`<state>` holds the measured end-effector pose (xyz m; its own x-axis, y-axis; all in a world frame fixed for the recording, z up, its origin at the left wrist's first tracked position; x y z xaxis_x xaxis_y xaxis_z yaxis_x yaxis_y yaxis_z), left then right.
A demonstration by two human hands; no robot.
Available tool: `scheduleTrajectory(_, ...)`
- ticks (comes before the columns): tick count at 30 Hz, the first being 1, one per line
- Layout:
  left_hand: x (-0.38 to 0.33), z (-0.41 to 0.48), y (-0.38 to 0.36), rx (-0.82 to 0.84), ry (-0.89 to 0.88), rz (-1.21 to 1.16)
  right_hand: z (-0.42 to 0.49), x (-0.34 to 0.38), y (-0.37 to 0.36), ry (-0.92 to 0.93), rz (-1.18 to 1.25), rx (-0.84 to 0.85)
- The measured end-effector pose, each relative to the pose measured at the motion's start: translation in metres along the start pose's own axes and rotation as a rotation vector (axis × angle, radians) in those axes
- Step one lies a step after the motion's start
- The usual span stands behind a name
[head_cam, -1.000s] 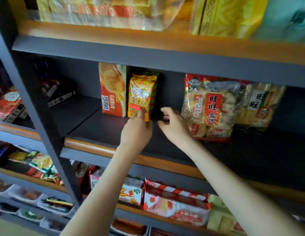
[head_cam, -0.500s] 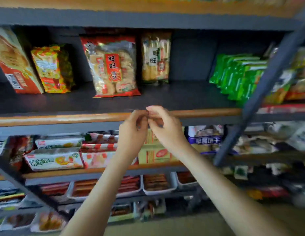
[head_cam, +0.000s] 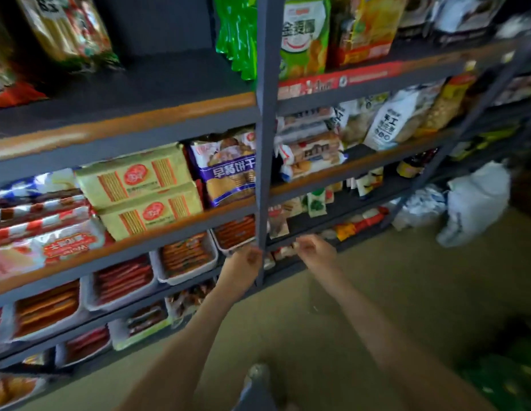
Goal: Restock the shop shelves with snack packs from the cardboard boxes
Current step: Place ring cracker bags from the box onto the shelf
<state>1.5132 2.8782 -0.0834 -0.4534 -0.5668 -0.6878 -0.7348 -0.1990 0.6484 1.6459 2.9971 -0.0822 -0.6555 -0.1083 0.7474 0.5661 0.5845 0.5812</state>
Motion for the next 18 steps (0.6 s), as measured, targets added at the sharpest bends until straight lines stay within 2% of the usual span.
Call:
scheduleTrajectory(4,0.006,0.031,-0.038,0.113,0.037,0.042,0.012,-0.047,0.021,-0.112,0.004,-0.042)
scheduleTrajectory(9,0.011,0.061,-0.058,0.181,0.078,0.009,0.032,-0.054,0.022,-0.11,-0.03,-0.047)
scheduleTrajectory(15,0.056,0.056,-0.046,0.101,0.208,0.003,0.051,-0.018,-0.041,0.027,-0.172,0.193)
scheduleTrajectory(18,0.092,0.032,-0.028,-0.036,0.346,-0.076,0.055,0.004,-0.088,0.125,-0.224,0.34)
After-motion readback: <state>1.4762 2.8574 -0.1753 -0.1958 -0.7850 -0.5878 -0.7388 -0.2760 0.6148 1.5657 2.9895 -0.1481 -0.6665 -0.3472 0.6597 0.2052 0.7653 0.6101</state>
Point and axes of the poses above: each hand's wrist, its own z-axis towards the middle knuckle, its own y-axis out of the back of the hand, x = y × z, the point moved 5 cm from there along z, towards the middle knuckle, and after that the axes turned 1 degree about x, right-handed, at the moved point
